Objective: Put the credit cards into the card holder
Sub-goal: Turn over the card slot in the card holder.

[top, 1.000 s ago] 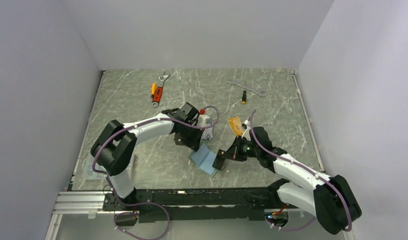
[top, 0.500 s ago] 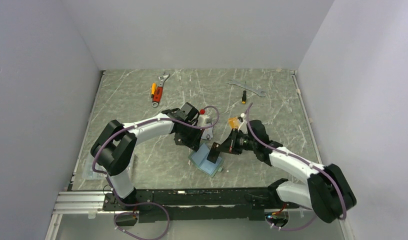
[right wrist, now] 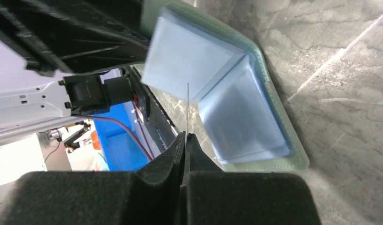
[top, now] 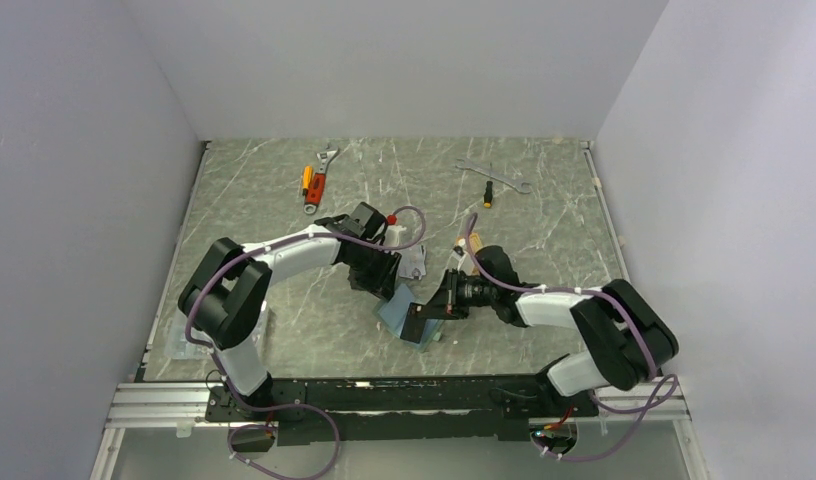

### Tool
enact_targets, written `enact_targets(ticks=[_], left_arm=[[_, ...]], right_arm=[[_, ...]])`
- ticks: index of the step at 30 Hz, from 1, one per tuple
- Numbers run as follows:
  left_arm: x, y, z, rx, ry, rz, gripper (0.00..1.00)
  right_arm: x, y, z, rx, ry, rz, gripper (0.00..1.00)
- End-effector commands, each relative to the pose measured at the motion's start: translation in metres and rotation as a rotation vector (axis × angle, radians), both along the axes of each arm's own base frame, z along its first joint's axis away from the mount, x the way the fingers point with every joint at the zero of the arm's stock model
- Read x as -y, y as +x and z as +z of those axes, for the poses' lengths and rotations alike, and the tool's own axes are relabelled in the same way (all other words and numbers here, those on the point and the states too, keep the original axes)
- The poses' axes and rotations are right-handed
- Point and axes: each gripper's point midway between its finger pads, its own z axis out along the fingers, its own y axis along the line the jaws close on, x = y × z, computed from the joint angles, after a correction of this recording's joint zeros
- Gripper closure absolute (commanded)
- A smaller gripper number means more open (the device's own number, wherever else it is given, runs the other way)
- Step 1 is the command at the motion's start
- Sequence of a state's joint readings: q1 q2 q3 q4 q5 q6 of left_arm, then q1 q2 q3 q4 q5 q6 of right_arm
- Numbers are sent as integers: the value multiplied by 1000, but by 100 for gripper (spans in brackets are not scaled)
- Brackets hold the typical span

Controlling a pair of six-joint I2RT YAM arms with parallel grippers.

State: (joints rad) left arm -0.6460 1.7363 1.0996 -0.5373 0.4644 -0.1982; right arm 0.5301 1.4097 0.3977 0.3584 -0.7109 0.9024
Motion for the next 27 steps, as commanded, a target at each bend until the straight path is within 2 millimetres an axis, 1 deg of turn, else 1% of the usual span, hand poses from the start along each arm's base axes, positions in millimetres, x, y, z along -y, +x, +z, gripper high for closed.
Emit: enact_targets(ticks=[1, 3, 6, 8, 10, 12, 17, 19, 21, 24, 27], left_arm=[[1, 8, 11, 60, -10, 10, 63], [1, 7, 13, 69, -16, 3, 61], [-1, 4, 12, 76, -18, -6, 63], [-2, 1, 9, 73, -15, -14, 67], [-2, -6, 4, 58, -20, -26, 75], [-1, -18, -1, 30, -28, -47, 82], [11, -36, -7, -2, -26, -82, 87], [14, -35, -7, -7, -25, -81, 92], [15, -36, -6, -23, -25, -72, 100], [16, -38, -2, -38, -32, -64, 100], [12, -31, -4, -39, -6, -28, 100]], right_arm=[[-12, 1, -3, 6, 25, 40, 100], [-15, 0, -8, -1, 4, 53, 100], [-18, 3, -13, -4, -26, 58, 100], [-16, 4, -17, -7, -49, 56, 100], [-14, 5, -20, 3, -77, 63, 100], [-10, 7, -21, 17, -115, 67, 100], [6, 7, -29, 16, -192, 56, 100], [7, 8, -27, 24, -187, 46, 100], [7, 9, -26, 25, -187, 48, 100], [9, 12, -19, 39, -191, 45, 100], [15, 22, -4, 76, -190, 12, 100]])
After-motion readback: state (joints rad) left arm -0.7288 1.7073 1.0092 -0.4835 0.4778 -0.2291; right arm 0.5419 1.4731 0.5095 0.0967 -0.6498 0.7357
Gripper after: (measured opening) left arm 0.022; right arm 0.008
